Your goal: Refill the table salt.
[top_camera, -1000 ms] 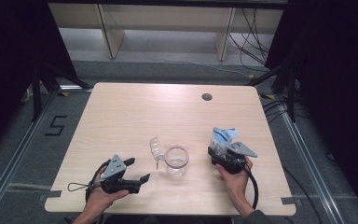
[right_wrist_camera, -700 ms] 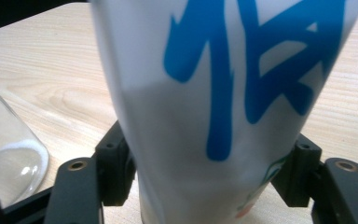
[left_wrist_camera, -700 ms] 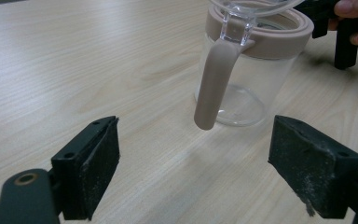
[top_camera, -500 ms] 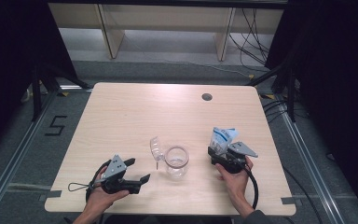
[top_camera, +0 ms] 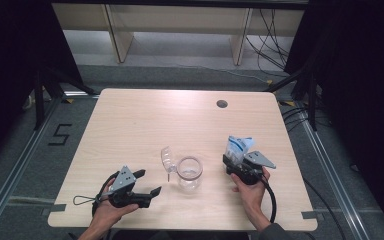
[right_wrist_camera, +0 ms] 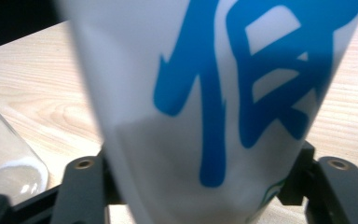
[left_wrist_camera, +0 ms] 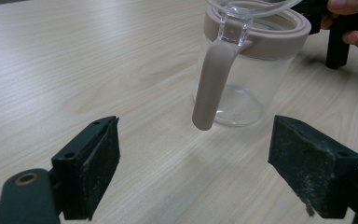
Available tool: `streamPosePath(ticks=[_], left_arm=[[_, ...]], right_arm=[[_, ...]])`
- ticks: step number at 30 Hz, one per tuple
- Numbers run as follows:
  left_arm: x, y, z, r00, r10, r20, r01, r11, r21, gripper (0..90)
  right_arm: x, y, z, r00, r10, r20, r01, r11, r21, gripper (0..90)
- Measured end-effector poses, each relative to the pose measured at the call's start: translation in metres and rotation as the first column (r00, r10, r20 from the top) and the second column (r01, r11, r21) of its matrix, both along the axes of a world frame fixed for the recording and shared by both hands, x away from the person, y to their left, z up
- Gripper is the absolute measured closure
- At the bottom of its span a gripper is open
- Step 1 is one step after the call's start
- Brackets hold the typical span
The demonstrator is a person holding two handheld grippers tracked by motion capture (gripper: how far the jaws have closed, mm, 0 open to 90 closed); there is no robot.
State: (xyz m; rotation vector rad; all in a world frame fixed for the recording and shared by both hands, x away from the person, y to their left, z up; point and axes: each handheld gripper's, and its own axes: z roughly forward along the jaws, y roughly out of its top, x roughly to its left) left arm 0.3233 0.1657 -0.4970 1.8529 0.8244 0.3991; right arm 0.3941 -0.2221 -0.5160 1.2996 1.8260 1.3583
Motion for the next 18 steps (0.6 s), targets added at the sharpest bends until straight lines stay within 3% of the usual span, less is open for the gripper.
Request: streamPosePath(ticks=[2, 4, 7, 8, 9, 18], left_arm=[[-0.0006, -0.0003, 0.0003, 0.9999, 0.009, -0.005, -0.009, 1.0, -0.003, 16.0], [-0.0003, -0.0003, -0.0001, 1.0, 0.006, -0.007, -0.006, 0.9999, -0.009, 16.0], [-0.0007, -0.0001, 0.0004, 1.0, 0.007, -0.004, -0.007, 1.0, -0.003, 16.1], [-0.0009, -0.0004, 0.0002, 0.9999, 0.011, -0.008, -0.011, 0.9999, -0.006, 16.1], [-0.0004, 0.0001, 0.0005, 1.0, 0.004, 0.0, -0.004, 1.0, 0.003, 16.2], [-0.0007, 0.0006, 0.0008, 0.9999, 0.012, 0.0, -0.012, 0.9999, -0.007, 16.5]], right_arm=[[-0.0001, 0.0, 0.0001, 0.9999, -0.006, 0.008, 0.006, 1.0, -0.001, 41.6], [-0.0015, 0.0019, 0.0012, 0.9998, -0.008, -0.018, 0.009, 1.0, 0.008, 42.5], [0.0001, -0.0011, 0.0027, 0.9999, 0.011, 0.006, -0.011, 0.998, -0.058, 43.2], [0.001, -0.0007, 0.0026, 0.9996, 0.027, 0.008, -0.026, 0.998, -0.052, 43.4], [-0.0005, 0.0022, 0.0021, 1.0, -0.005, 0.002, 0.005, 1.0, -0.025, 43.5], [0.0001, 0.0008, 0.0063, 0.9997, 0.023, 0.001, -0.023, 0.996, -0.085, 44.3]])
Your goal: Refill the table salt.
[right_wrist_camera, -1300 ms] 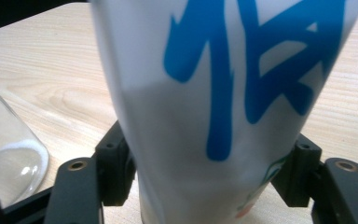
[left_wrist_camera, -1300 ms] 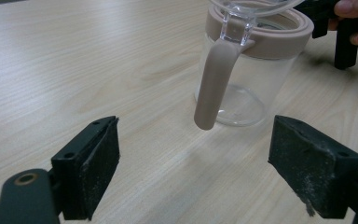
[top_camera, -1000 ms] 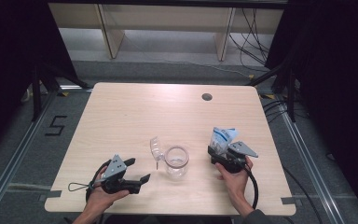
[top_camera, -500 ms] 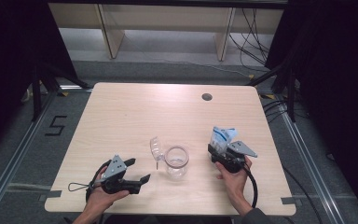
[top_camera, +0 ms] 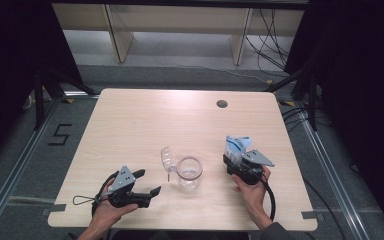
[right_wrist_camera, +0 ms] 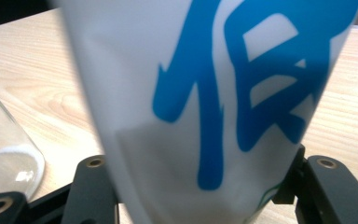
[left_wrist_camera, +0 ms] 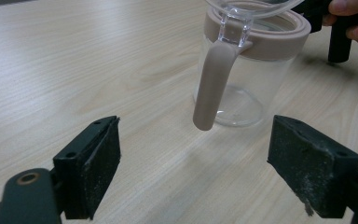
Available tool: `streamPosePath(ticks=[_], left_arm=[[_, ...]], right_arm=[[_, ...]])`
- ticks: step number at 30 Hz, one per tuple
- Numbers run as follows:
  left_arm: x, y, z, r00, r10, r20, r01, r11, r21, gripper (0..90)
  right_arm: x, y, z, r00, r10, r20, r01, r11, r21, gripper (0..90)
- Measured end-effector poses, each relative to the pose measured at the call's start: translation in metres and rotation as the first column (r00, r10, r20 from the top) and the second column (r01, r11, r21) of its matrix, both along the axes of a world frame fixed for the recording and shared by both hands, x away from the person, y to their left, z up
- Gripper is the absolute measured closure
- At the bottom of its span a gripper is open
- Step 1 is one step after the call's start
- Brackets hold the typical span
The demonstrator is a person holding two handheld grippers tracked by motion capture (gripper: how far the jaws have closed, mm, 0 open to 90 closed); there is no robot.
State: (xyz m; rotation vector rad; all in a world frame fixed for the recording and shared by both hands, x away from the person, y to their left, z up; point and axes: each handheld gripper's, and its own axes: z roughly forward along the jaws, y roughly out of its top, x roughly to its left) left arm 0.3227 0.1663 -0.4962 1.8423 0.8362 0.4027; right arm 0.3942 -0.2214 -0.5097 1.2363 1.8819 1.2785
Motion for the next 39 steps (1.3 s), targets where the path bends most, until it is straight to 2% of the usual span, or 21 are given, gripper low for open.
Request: streamPosePath(ticks=[3, 4, 7, 8, 10, 13, 15, 16, 18, 21, 23, 28, 30, 31, 32, 34, 35, 36, 37, 38, 39], left_arm=[[0.0, 0.001, 0.0, 1.0, -0.002, 0.002, 0.002, 1.0, 0.007, 16.4], [0.0, 0.001, 0.0, 1.0, -0.002, 0.002, 0.002, 1.0, 0.007, 16.5], [0.001, 0.001, 0.001, 1.0, 0.0, 0.002, 0.0, 1.0, 0.005, 16.4], [0.001, 0.001, 0.0, 1.0, 0.0, 0.002, 0.0, 1.0, 0.003, 16.5], [0.001, 0.0, 0.0, 1.0, -0.002, 0.003, 0.002, 1.0, 0.006, 16.4], [0.0, 0.0, 0.0, 1.0, 0.002, 0.002, -0.002, 1.0, -0.002, 16.4], [0.001, 0.001, 0.001, 1.0, -0.002, 0.003, 0.002, 1.0, 0.003, 16.4], [0.001, 0.001, 0.001, 1.0, 0.0, 0.003, 0.0, 1.0, 0.006, 16.5], [0.002, 0.001, 0.0, 1.0, -0.007, 0.004, 0.007, 1.0, 0.002, 16.4], [0.001, 0.001, 0.0, 0.9999, 0.009, -0.009, -0.009, 0.9999, -0.006, 16.4], [0.002, 0.0, 0.0, 0.9999, 0.008, -0.009, -0.008, 1.0, -0.001, 16.4], [0.003, 0.002, -0.001, 1.0, 0.006, 0.001, -0.006, 0.9999, -0.009, 16.3], [0.003, 0.002, -0.001, 1.0, 0.002, -0.005, -0.002, 1.0, -0.005, 16.3], [0.003, 0.003, -0.001, 0.9999, 0.006, -0.01, -0.006, 1.0, -0.008, 16.3], [0.002, 0.004, -0.001, 0.9999, 0.008, -0.01, -0.009, 1.0, -0.005, 16.3], [0.004, 0.005, 0.0, 1.0, 0.007, -0.006, -0.007, 1.0, -0.002, 16.3], [0.004, 0.004, 0.0, 0.9998, 0.013, -0.013, -0.013, 0.9999, -0.002, 16.3], [0.004, 0.005, -0.001, 0.9999, 0.008, -0.01, -0.008, 1.0, 0.004, 16.3], [0.004, 0.004, -0.002, 0.9999, 0.007, -0.013, -0.008, 0.9999, -0.015, 16.3], [0.003, 0.005, -0.001, 0.9998, 0.011, -0.013, -0.011, 0.9999, -0.002, 16.3], [0.003, 0.005, -0.001, 0.9999, 0.009, -0.013, -0.009, 1.0, 0.002, 16.3]], right_arm=[[0.001, -0.002, 0.001, 0.9999, 0.012, 0.0, -0.012, 1.0, 0.0, 44.4], [0.0, -0.002, 0.001, 0.9999, 0.008, 0.014, -0.008, 1.0, -0.025, 44.4], [-0.001, -0.004, 0.003, 0.9996, 0.026, 0.002, -0.026, 0.998, -0.048, 44.5], [-0.001, -0.003, 0.003, 0.9992, 0.035, 0.017, -0.034, 0.998, -0.049, 44.5], [-0.002, -0.003, 0.005, 0.9973, 0.058, 0.046, -0.054, 0.995, -0.088, 44.5], [-0.005, -0.002, 0.007, 0.9967, 0.064, 0.05, -0.059, 0.995, -0.086, 44.5], [-0.006, 0.0, 0.01, 0.9952, 0.082, 0.053, -0.076, 0.991, -0.108, 44.5], [-0.008, 0.001, 0.012, 0.9938, 0.091, 0.064, -0.082, 0.986, -0.142, 44.5], [-0.01, 0.002, 0.014, 0.991, 0.103, 0.086, -0.087, 0.982, -0.167, 44.5], [-0.013, 0.001, 0.017, 0.9865, 0.122, 0.11, -0.096, 0.972, -0.215, 44.5], [-0.014, 0.002, 0.018, 0.9851, 0.128, 0.115, -0.103, 0.973, -0.206, 44.6], [-0.021, 0.011, 0.021, 0.9776, 0.17, 0.124, -0.13, 0.951, -0.28, 44.6], [-0.025, 0.015, 0.022, 0.9734, 0.192, 0.124, -0.15, 0.945, -0.291, 44.5], [-0.026, 0.017, 0.022, 0.9711, 0.206, 0.121, -0.161, 0.938, -0.306, 44.6], [-0.027, 0.018, 0.022, 0.9645, 0.224, 0.14, -0.164, 0.924, -0.345, 44.6], [-0.029, 0.02, 0.022, 0.9619, 0.237, 0.136, -0.175, 0.916, -0.36, 44.6], [-0.03, 0.021, 0.022, 0.9612, 0.241, 0.133, -0.182, 0.919, -0.35, 44.6], [-0.03, 0.022, 0.021, 0.9593, 0.244, 0.142, -0.181, 0.917, -0.357, 44.7], [-0.031, 0.023, 0.022, 0.9592, 0.246, 0.14, -0.182, 0.915, -0.36, 44.6], [-0.032, 0.024, 0.022, 0.9585, 0.247, 0.143, -0.181, 0.913, -0.366, 44.6], [-0.032, 0.025, 0.023, 0.9566, 0.254, 0.143, -0.184, 0.907, -0.38, 44.7]])
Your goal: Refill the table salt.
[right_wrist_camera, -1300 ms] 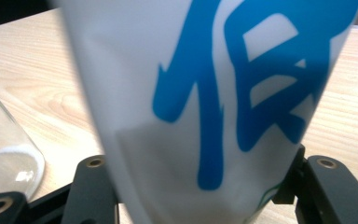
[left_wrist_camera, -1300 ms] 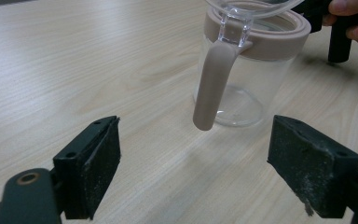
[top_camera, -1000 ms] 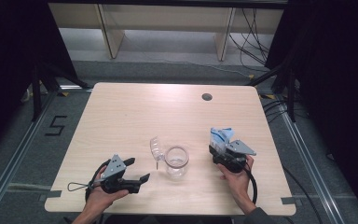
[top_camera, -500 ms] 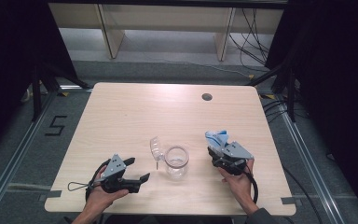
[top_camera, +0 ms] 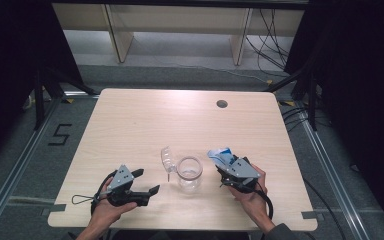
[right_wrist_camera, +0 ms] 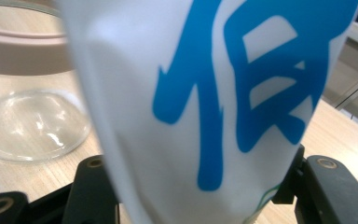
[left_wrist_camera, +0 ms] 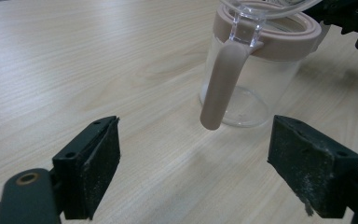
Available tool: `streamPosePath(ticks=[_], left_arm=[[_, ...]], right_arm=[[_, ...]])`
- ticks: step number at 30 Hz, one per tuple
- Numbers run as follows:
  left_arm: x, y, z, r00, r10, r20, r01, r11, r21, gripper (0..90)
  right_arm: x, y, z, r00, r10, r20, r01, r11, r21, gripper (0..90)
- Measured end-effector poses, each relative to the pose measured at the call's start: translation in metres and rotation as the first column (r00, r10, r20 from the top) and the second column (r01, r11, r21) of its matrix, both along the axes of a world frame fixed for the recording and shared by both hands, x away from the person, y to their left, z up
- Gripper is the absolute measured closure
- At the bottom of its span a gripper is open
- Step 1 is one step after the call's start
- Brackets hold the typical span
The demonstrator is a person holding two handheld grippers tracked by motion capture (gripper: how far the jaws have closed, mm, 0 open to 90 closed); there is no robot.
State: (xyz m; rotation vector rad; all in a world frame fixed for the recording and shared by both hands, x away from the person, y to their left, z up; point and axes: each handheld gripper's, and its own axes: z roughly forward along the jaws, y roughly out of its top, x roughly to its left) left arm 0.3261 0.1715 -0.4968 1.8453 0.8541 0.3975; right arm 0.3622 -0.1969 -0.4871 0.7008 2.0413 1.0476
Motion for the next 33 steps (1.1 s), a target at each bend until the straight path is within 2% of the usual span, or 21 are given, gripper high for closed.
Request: streamPosePath(ticks=[3, 6, 8, 11, 12, 17, 19, 21, 23, 24, 25, 26, 30, 33], left_arm=[[0.001, 0.0, -0.001, 1.0, 0.004, -0.009, -0.004, 0.9999, -0.009, 16.3], [0.001, 0.0, -0.001, 1.0, 0.002, -0.005, -0.002, 0.9999, -0.01, 16.3], [0.001, -0.001, -0.001, 1.0, 0.002, -0.006, -0.002, 1.0, -0.009, 16.3], [0.001, 0.0, -0.001, 1.0, -0.003, -0.001, 0.003, 1.0, -0.003, 16.3], [0.001, 0.001, 0.0, 1.0, 0.0, 0.001, 0.0, 1.0, 0.0, 16.3], [0.001, -0.001, -0.001, 1.0, -0.006, -0.003, 0.006, 1.0, 0.001, 16.3], [0.001, -0.001, -0.001, 1.0, -0.009, -0.004, 0.009, 1.0, 0.002, 16.3], [0.001, -0.002, -0.001, 0.9999, -0.012, -0.001, 0.012, 0.9999, 0.01, 16.3], [0.0, -0.002, -0.001, 1.0, -0.009, -0.001, 0.009, 1.0, 0.001, 16.3], [0.0, -0.003, -0.001, 1.0, -0.01, 0.0, 0.01, 1.0, 0.001, 16.4], [0.001, -0.003, -0.001, 0.9999, -0.013, 0.001, 0.013, 0.9999, -0.006, 16.4], [0.001, -0.001, -0.001, 0.9998, -0.018, 0.001, 0.018, 0.9998, 0.004, 16.4], [0.0, -0.002, -0.001, 0.9999, -0.01, -0.01, 0.01, 0.9999, -0.011, 16.4], [0.0, -0.002, -0.001, 0.9999, -0.015, -0.001, 0.015, 0.9998, 0.009, 16.4]], right_arm=[[-0.001, 0.002, 0.0, 0.9995, 0.006, 0.03, -0.004, 0.999, -0.042, 44.7], [-0.003, 0.004, 0.001, 0.9995, 0.006, 0.029, -0.004, 0.998, -0.062, 44.6], [-0.003, 0.005, 0.002, 0.9986, 0.007, 0.052, -0.003, 0.997, -0.08, 44.6], [-0.003, 0.006, 0.003, 0.999, 0.012, 0.044, -0.008, 0.995, -0.1, 44.6], [-0.003, 0.006, 0.003, 0.9986, 0.019, 0.049, -0.013, 0.993, -0.12, 44.7], [-0.003, 0.008, 0.003, 0.9983, 0.014, 0.057, -0.006, 0.989, -0.145, 44.7], [-0.003, 0.008, 0.004, 0.9966, 0.028, 0.078, -0.014, 0.985, -0.173, 44.7], [-0.004, 0.009, 0.003, 0.9969, 0.024, 0.076, -0.01, 0.984, -0.178, 44.8], [-0.003, 0.01, 0.004, 0.9955, 0.032, 0.09, -0.013, 0.979, -0.205, 44.9], [-0.004, 0.011, 0.004, 0.996, 0.023, 0.087, -0.006, 0.981, -0.195, 44.8], [-0.003, 0.011, 0.004, 0.9952, 0.028, 0.094, -0.007, 0.977, -0.214, 44.9], [-0.003, 0.012, 0.004, 0.9939, 0.024, 0.108, 0.001, 0.974, -0.226, 44.8], [-0.004, 0.013, 0.005, 0.9923, 0.037, 0.118, -0.007, 0.97, -0.241, 44.9], [-0.003, 0.013, 0.006, 0.9897, 0.042, 0.137, -0.004, 0.964, -0.267, 45.0]])
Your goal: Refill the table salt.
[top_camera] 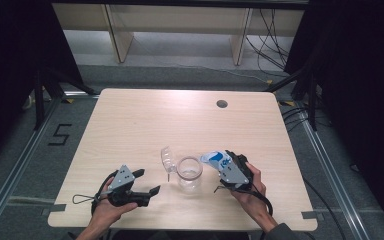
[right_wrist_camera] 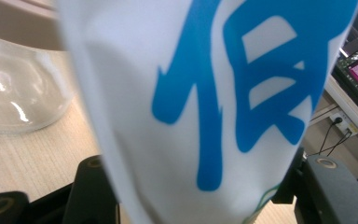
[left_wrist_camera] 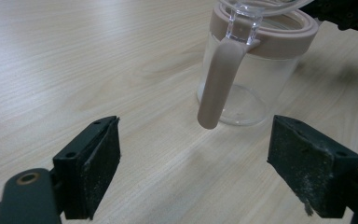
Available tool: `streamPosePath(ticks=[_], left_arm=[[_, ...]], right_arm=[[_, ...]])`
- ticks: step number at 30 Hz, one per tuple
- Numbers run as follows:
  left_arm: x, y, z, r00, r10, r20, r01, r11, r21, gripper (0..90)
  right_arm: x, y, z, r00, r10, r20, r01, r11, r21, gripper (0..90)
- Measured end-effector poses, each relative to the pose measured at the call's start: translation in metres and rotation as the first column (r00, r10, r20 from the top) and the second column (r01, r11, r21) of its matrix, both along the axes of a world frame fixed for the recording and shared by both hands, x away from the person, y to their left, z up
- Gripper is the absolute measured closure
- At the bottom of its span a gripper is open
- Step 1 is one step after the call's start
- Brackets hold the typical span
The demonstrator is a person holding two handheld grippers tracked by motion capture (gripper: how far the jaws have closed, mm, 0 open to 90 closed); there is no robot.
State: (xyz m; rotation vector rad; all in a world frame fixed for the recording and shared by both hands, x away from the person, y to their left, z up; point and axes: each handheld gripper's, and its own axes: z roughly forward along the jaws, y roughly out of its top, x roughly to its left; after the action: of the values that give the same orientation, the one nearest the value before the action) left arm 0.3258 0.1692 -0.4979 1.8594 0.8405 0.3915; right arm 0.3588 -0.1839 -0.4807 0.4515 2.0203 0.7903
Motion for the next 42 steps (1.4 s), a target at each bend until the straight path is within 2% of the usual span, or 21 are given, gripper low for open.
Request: streamPosePath(ticks=[2, 4, 5, 8, 10, 13, 17, 18, 19, 20, 21, 22, 23, 26, 27, 28, 30, 32, 35, 39, 42], left_arm=[[-0.0004, -0.0005, 0.0, 1.0, 0.003, -0.003, -0.003, 0.9998, -0.017, 16.4], [0.0004, -0.0001, -0.0001, 1.0, -0.001, 0.0, 0.001, 0.9999, -0.013, 16.4], [-0.0001, 0.0006, 0.0004, 1.0, 0.001, -0.002, -0.001, 1.0, 0.004, 16.4], [-0.0001, 0.0002, 0.0005, 1.0, -0.003, 0.002, 0.003, 1.0, -0.008, 16.4], [-0.0003, -0.0002, 0.0006, 1.0, 0.002, -0.003, -0.002, 1.0, -0.001, 16.4], [-0.0003, -0.0005, 0.0, 1.0, -0.002, -0.001, 0.002, 0.9999, -0.013, 16.4], [-0.0002, 0.0002, 0.0005, 1.0, -0.001, 0.0, 0.001, 1.0, 0.003, 16.4], [-0.0004, -0.0006, -0.0002, 1.0, 0.001, -0.004, -0.001, 0.9998, -0.018, 16.3], [-0.0002, 0.0003, 0.0005, 1.0, -0.004, 0.003, 0.004, 1.0, -0.008, 16.4], [0.0001, 0.0004, 0.0009, 1.0, -0.005, 0.003, 0.005, 1.0, -0.006, 16.4], [0.0, -0.0005, 0.0004, 1.0, 0.001, -0.003, -0.001, 0.9999, -0.016, 16.4], [0.0002, 0.0, 0.0003, 1.0, -0.001, -0.001, 0.001, 1.0, -0.005, 16.4], [-0.0004, 0.0002, 0.0006, 1.0, 0.0, -0.001, 0.0, 1.0, 0.004, 16.3], [-0.0003, -0.001, 0.0002, 1.0, 0.002, -0.006, -0.003, 0.9998, -0.02, 16.3], [-0.0002, 0.0001, 0.0008, 1.0, -0.002, -0.001, 0.002, 1.0, 0.003, 16.3], [-0.0003, -0.0002, 0.0004, 1.0, 0.0, -0.002, 0.0, 1.0, 0.001, 16.4], [-0.0004, -0.001, -0.0001, 1.0, -0.001, -0.003, 0.001, 0.9998, -0.019, 16.4], [-0.0001, -0.0001, 0.0008, 1.0, 0.001, -0.001, -0.001, 1.0, 0.002, 16.3], [-0.0002, -0.0011, -0.0004, 1.0, 0.0, -0.007, 0.0, 0.9999, -0.013, 16.3], [0.0003, -0.0006, 0.0, 1.0, -0.006, 0.002, 0.006, 1.0, -0.002, 16.3], [-0.0006, -0.0007, 0.0004, 1.0, -0.002, 0.0, 0.002, 1.0, -0.001, 16.3]], right_arm=[[0.0, 0.0002, 0.0007, 1.0, -0.002, 0.005, 0.002, 1.0, -0.005, 45.0], [-0.0001, 0.0001, 0.0011, 0.9999, -0.001, 0.012, 0.001, 1.0, -0.012, 45.0], [0.0, 0.0001, 0.0015, 0.9999, -0.001, 0.017, 0.001, 1.0, -0.017, 45.0], [-0.0015, 0.0004, 0.0019, 0.9999, -0.01, 0.014, 0.01, 1.0, -0.008, 45.1], [-0.0004, -0.0001, 0.0031, 0.999, -0.001, 0.044, 0.002, 0.999, -0.039, 45.1], [-0.0024, 0.0007, 0.0033, 0.9993, -0.009, 0.037, 0.01, 0.999, -0.032, 45.1], [-0.0027, 0.0018, 0.003, 0.9987, -0.008, 0.051, 0.012, 0.998, -0.066, 45.1], [-0.0027, 0.0019, 0.003, 0.9987, -0.008, 0.05, 0.011, 0.998, -0.068, 45.2], [-0.0021, 0.002, 0.0035, 0.9981, 0.002, 0.061, 0.003, 0.996, -0.088, 45.3], [-0.003, 0.0028, 0.0026, 0.9975, -0.008, 0.071, 0.014, 0.997, -0.082, 45.3], [-0.0036, 0.0032, 0.0026, 0.9974, -0.011, 0.072, 0.018, 0.996, -0.087, 45.3], [-0.0026, 0.0036, 0.0032, 0.9981, 0.011, 0.061, -0.004, 0.994, -0.109, 45.4], [-0.0037, 0.0039, 0.0028, 0.9972, -0.002, 0.075, 0.01, 0.995, -0.101, 45.4], [-0.0038, 0.0052, 0.0027, 0.9968, 0.0, 0.08, 0.01, 0.992, -0.123, 45.4], [-0.0039, 0.0055, 0.0022, 0.9961, -0.005, 0.088, 0.016, 0.992, -0.126, 45.4], [-0.003, 0.0052, 0.0031, 0.9949, 0.002, 0.1, 0.013, 0.989, -0.149, 45.4], [-0.0038, 0.0061, 0.002, 0.9958, -0.009, 0.092, 0.021, 0.99, -0.14, 45.4], [-0.0037, 0.0066, 0.0022, 0.9934, -0.002, 0.114, 0.022, 0.985, -0.171, 45.4], [-0.003, 0.0074, 0.0026, 0.9931, -0.002, 0.117, 0.023, 0.983, -0.18, 45.6], [-0.002, 0.0086, 0.0013, 0.9946, 0.007, 0.104, 0.012, 0.982, -0.187, 45.6], [-0.002, 0.0092, 0.0011, 0.9925, -0.006, 0.122, 0.03, 0.98, -0.198, 45.6]])
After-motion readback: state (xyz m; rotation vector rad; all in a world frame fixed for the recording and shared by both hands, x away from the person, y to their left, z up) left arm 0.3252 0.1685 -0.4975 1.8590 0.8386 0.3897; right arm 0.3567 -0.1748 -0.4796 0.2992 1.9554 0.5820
